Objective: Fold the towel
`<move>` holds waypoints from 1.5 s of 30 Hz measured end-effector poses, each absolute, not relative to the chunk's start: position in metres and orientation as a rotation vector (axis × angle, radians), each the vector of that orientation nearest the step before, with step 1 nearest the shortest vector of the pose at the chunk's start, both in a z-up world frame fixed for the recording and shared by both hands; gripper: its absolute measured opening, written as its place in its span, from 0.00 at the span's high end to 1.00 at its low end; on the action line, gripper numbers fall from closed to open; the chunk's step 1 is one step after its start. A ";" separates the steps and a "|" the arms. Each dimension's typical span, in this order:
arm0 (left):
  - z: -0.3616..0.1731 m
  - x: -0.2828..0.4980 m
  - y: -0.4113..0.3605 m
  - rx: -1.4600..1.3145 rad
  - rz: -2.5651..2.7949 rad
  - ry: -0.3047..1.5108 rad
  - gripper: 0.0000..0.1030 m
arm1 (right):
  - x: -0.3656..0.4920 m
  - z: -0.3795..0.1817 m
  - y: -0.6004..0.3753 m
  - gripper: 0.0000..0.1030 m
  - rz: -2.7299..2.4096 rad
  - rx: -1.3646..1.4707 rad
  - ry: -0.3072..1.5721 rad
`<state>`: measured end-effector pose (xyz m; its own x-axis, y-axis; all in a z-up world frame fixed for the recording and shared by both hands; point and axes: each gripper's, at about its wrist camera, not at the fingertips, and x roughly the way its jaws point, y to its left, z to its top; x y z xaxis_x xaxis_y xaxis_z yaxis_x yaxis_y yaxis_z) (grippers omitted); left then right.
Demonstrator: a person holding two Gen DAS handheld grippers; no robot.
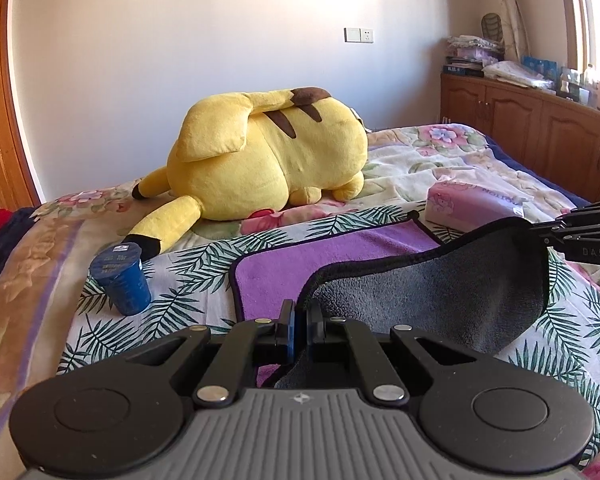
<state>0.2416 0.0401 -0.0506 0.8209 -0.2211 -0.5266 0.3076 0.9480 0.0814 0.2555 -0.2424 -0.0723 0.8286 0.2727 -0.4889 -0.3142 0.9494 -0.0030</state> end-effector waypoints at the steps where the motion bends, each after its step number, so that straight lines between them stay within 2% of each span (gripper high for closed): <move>1: -0.050 0.243 0.040 0.165 -0.286 0.538 1.00 | 0.256 -0.073 -0.242 0.96 0.313 -0.086 0.506; 45: -0.031 0.312 0.028 0.234 -0.253 0.466 1.00 | 0.311 -0.060 -0.238 0.96 0.287 -0.168 0.393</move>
